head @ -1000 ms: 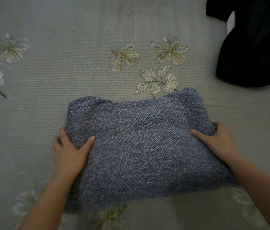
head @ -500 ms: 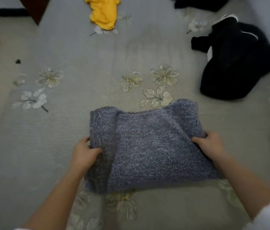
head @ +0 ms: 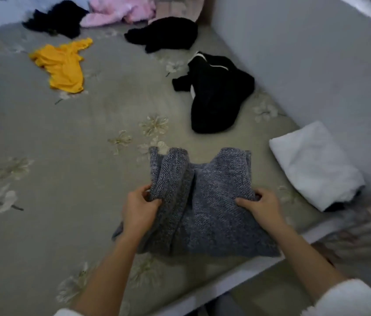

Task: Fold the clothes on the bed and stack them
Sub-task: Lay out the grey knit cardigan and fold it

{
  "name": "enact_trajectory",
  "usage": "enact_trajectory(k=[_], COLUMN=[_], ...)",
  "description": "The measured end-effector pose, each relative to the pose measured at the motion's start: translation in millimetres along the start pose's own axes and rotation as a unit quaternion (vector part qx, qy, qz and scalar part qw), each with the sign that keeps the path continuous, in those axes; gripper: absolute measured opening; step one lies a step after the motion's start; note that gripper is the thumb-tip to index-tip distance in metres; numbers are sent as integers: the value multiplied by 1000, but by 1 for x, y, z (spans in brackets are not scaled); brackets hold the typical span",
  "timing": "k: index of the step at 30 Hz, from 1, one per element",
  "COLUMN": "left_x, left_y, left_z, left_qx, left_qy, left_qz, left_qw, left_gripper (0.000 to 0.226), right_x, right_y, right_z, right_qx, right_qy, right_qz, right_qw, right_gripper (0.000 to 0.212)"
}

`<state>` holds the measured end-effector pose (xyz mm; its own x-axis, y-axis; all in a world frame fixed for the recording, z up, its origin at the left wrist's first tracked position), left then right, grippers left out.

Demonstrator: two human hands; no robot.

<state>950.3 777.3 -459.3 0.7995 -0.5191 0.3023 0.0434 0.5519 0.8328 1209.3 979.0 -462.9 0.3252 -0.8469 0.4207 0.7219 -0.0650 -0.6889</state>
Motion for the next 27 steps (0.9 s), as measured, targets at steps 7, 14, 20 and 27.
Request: enact_trajectory(k=[7, 14, 20, 27], left_x=[2, 0, -26, -64], left_y=[104, 207, 294, 381], left_z=[-119, -240, -340, -435], left_qx=[-10, -50, -103, -125], left_qy=[-137, -174, -175, -205], left_qz=[-98, -184, -268, -337], left_qw=[986, 966, 942, 910], left_gripper=[37, 36, 39, 34], right_x=[9, -13, -59, -112], right_y=[64, 134, 172, 197], right_z=[113, 211, 274, 302], right_qx=[-79, -159, -212, -296], right_qy=[93, 179, 232, 258], right_qz=[-68, -138, -175, -175], right_qw=[990, 961, 933, 903], right_gripper=[21, 22, 19, 26])
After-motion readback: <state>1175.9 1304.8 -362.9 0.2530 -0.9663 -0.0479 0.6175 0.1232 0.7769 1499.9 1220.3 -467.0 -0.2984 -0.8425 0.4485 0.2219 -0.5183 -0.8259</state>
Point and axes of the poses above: each hand's wrist, its own x-axis away from the middle knuckle, its own z-axis out of the back of the hand, y = z × x, the point moved 7 cm from there along -x, towards the middle knuckle, and after that the axes turned 9 degrees about x, right-handed, at the moved point
